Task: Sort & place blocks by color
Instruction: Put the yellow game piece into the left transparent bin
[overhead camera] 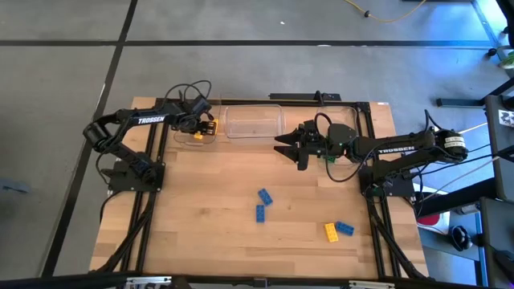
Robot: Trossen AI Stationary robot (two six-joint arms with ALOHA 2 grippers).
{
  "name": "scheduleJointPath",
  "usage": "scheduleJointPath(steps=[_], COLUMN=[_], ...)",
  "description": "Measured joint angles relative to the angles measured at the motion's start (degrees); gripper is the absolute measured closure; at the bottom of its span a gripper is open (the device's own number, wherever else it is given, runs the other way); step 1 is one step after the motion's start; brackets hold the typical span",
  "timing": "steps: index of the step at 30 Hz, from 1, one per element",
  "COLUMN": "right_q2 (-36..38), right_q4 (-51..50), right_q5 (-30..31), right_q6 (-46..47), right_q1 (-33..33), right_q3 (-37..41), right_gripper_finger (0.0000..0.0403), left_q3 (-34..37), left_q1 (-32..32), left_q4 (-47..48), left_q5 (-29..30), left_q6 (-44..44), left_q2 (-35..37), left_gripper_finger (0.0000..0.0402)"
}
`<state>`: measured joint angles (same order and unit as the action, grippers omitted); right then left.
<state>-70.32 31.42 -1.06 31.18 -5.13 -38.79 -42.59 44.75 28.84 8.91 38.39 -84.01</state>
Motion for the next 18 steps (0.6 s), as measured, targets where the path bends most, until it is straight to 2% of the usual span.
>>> scheduleJointPath(steps=[8, 18], right_q2=[0.0, 0.0], right_q4=[0.0, 0.02], right_q5=[0.0, 0.0], right_q6=[0.04, 0.07], right_q1=[0.0, 0.0], right_q3=[0.0, 0.0], right_gripper_finger=[0.0144, 0.0144], left_q3=[0.0, -0.18], left_q1=[1.47, 1.51], left_q4=[-0.08, -1.8], left_q5=[-1.51, -4.29], left_q6=[-1.02, -1.51], left_q2=[0.7, 0.9], left_gripper_finger=[0.0173, 0.0171])
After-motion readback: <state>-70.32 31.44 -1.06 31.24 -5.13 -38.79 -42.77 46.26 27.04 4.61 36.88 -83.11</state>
